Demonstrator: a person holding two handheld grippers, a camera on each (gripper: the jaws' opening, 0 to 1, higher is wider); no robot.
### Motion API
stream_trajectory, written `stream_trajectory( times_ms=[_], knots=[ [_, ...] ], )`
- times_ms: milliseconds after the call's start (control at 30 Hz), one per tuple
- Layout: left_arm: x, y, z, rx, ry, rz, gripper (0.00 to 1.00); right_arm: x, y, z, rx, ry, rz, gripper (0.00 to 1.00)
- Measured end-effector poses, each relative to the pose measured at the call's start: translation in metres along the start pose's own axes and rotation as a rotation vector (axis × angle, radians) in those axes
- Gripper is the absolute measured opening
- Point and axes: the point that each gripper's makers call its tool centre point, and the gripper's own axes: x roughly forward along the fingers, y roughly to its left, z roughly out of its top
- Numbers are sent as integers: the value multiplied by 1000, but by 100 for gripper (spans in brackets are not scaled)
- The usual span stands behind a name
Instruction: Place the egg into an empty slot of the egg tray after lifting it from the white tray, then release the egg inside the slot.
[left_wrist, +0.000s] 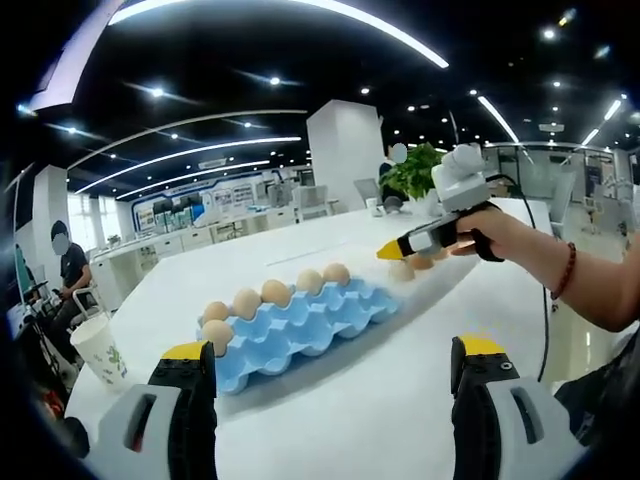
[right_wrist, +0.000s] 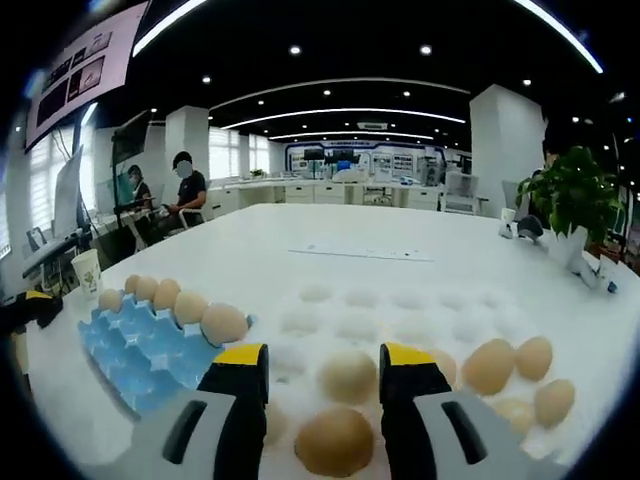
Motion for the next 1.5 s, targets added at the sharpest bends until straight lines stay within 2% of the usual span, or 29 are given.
stream_trajectory(
  times_ms=[133,233,367,667,833,900,933,1033,1333,1500],
  knots=[
    [0,1,0,1,0,-4,100,2,-5,-3,37,24,-21,43],
    [0,1,0,8,4,-6,100,6,-10,-5,31,42,-56,41],
    [2,2,0,2,1,-10,100,12,-15,-16,17,95,-89,32],
    [6,0,0,4,-2,-25,100,15,-19,-17,-7,111,-103,32],
    [8,2,-2,13,2,-29,100,15,-20,-18,-14,96,-90,31],
    [8,3,-2,13,3,-29,100,15,-23,-17,-3,92,-103,27],
    [8,4,-3,14,4,-28,100,15,-22,-18,46,88,-103,27],
    [6,3,-5,17,7,-30,100,15,-23,-17,17,83,-107,27],
    [4,2,-10,18,11,-32,100,14,-21,-16,37,73,-122,26],
    [1,1,-9,23,2,-30,100,8,-21,-7,73,8,-114,26]
  ],
)
